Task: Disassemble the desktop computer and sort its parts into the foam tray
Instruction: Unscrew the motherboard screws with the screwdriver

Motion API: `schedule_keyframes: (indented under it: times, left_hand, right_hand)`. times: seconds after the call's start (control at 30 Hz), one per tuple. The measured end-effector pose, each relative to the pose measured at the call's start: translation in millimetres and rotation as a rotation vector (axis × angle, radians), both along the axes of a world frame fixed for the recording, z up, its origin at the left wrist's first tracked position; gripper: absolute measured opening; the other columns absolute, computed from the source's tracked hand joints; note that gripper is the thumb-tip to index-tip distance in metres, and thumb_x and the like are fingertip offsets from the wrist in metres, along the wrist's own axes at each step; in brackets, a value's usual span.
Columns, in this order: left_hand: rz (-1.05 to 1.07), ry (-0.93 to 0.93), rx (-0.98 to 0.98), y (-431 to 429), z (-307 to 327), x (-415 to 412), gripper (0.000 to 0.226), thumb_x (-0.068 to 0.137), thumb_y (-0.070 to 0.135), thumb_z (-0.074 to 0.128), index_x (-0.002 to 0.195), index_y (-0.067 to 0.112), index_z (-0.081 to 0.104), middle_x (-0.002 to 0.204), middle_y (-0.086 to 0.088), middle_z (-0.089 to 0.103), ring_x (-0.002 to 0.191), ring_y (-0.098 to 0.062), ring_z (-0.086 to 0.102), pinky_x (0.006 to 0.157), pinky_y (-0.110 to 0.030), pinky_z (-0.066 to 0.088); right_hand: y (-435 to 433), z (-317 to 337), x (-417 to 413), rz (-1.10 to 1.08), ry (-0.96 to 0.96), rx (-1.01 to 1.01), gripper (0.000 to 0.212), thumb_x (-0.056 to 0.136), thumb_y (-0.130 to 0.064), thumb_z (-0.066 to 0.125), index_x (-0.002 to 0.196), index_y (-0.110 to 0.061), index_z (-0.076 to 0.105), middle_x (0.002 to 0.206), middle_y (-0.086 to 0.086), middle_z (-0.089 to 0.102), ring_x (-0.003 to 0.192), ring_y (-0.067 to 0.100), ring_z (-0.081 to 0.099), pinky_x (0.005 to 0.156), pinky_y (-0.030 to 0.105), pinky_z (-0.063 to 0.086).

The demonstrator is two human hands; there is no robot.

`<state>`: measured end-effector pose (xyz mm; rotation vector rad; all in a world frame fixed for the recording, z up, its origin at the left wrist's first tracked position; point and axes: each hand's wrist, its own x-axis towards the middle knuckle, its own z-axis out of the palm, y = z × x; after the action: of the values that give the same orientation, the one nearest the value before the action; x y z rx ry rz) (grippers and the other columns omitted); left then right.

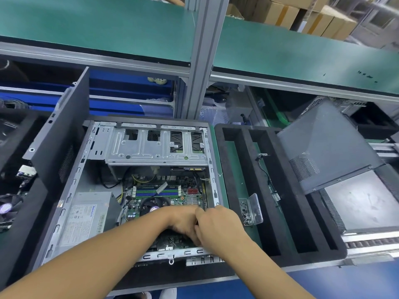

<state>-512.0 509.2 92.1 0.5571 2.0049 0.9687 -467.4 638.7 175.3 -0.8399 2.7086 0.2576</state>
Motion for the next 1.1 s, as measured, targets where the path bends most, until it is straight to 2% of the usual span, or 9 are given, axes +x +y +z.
schedule_keyframes:
  times: [0.07, 0.13, 0.27, 0.4, 0.47, 0.57, 0.77, 0.9, 1.1]
  left_hand:
    - [0.002, 0.013, 0.016, 0.8, -0.6, 1.4, 0.031, 0.075, 0.015, 0.084, 0.103, 0.007, 0.072, 0.105, -0.007, 0.072, 0.088, -0.015, 0.062, 0.071, -0.005, 0.045]
    - [-0.011, 0.009, 0.018, 0.6, -0.4, 0.2, 0.031, 0.074, 0.015, 0.084, 0.103, 0.009, 0.072, 0.101, -0.001, 0.072, 0.088, -0.012, 0.061, 0.073, -0.007, 0.045]
    - [-0.024, 0.005, 0.008, -2.7, 5.6, -0.6, 0.025, 0.074, 0.012, 0.083, 0.097, 0.009, 0.073, 0.073, 0.028, 0.066, 0.071, 0.004, 0.061, 0.072, -0.008, 0.046]
    - [-0.058, 0.044, -0.052, -2.5, 9.2, -0.8, 0.012, 0.076, 0.006, 0.078, 0.074, 0.012, 0.069, 0.061, 0.021, 0.060, 0.060, 0.000, 0.056, 0.065, -0.018, 0.047]
    - [-0.088, 0.085, -0.109, -1.0, 9.4, 0.1, 0.024, 0.080, 0.001, 0.071, 0.061, 0.011, 0.059, 0.054, 0.008, 0.055, 0.050, -0.004, 0.049, 0.057, -0.026, 0.045]
    - [-0.065, 0.076, -0.096, -1.5, 12.7, 3.0, 0.016, 0.079, 0.012, 0.079, 0.084, 0.001, 0.070, 0.085, -0.016, 0.070, 0.070, -0.015, 0.056, 0.071, -0.025, 0.050]
    - [-0.129, 0.188, -0.199, -0.9, 14.2, 9.2, 0.041, 0.078, 0.024, 0.081, 0.115, 0.015, 0.065, 0.113, -0.001, 0.066, 0.095, -0.022, 0.058, 0.082, -0.027, 0.043]
    - [-0.386, 0.311, -0.406, 2.5, 15.2, 16.6, 0.024, 0.090, 0.021, 0.066, 0.107, 0.005, 0.063, 0.105, -0.012, 0.064, 0.090, -0.030, 0.058, 0.080, -0.038, 0.050]
    - [-0.493, 0.422, -0.469, 13.9, 28.0, 25.5, 0.020, 0.097, 0.005, 0.048, 0.107, -0.001, 0.065, 0.108, -0.016, 0.065, 0.100, -0.035, 0.060, 0.089, -0.046, 0.051]
  right_hand:
    - [0.5, 1.5, 0.0, -0.037, -0.020, -0.041, 0.031, 0.093, -0.020, 0.049, 0.122, -0.013, 0.053, 0.111, 0.006, 0.064, 0.102, 0.027, 0.058, 0.067, 0.034, 0.036]
    - [1.2, 3.1, 0.6, -0.048, -0.035, -0.059, 0.035, 0.089, -0.019, 0.051, 0.124, -0.014, 0.052, 0.113, 0.006, 0.060, 0.103, 0.027, 0.057, 0.068, 0.034, 0.035]
    - [1.6, 3.7, 1.1, -0.046, -0.041, -0.066, 0.038, 0.089, -0.022, 0.057, 0.125, -0.015, 0.050, 0.114, 0.005, 0.053, 0.103, 0.027, 0.056, 0.070, 0.035, 0.041]
    - [1.5, 2.5, 2.6, -0.029, -0.011, -0.081, 0.037, 0.094, -0.037, 0.052, 0.122, -0.014, 0.052, 0.110, 0.006, 0.059, 0.101, 0.028, 0.056, 0.068, 0.035, 0.040]
    - [2.1, 0.5, 2.7, -0.023, 0.015, -0.083, 0.042, 0.097, -0.050, 0.046, 0.118, -0.014, 0.053, 0.104, 0.006, 0.064, 0.099, 0.028, 0.056, 0.068, 0.036, 0.041]
    - [1.3, -3.1, 2.1, -0.005, 0.031, -0.028, 0.036, 0.100, -0.043, 0.047, 0.120, -0.013, 0.051, 0.104, 0.006, 0.067, 0.100, 0.027, 0.056, 0.067, 0.035, 0.040]
    - [3.4, 2.6, -2.8, -0.033, -0.051, -0.063, 0.022, 0.094, -0.018, 0.049, 0.116, -0.015, 0.054, 0.109, 0.005, 0.062, 0.102, 0.026, 0.058, 0.069, 0.033, 0.040]
    - [8.6, 14.0, -9.3, -0.057, -0.188, -0.252, 0.004, 0.091, -0.022, 0.046, 0.092, -0.021, 0.042, 0.095, 0.000, 0.053, 0.085, 0.025, 0.055, 0.065, 0.032, 0.038]
    - [13.5, 23.9, -11.4, -0.108, -0.217, -0.288, 0.004, 0.090, -0.021, 0.047, 0.089, -0.021, 0.044, 0.091, -0.001, 0.052, 0.082, 0.024, 0.051, 0.068, 0.036, 0.042]
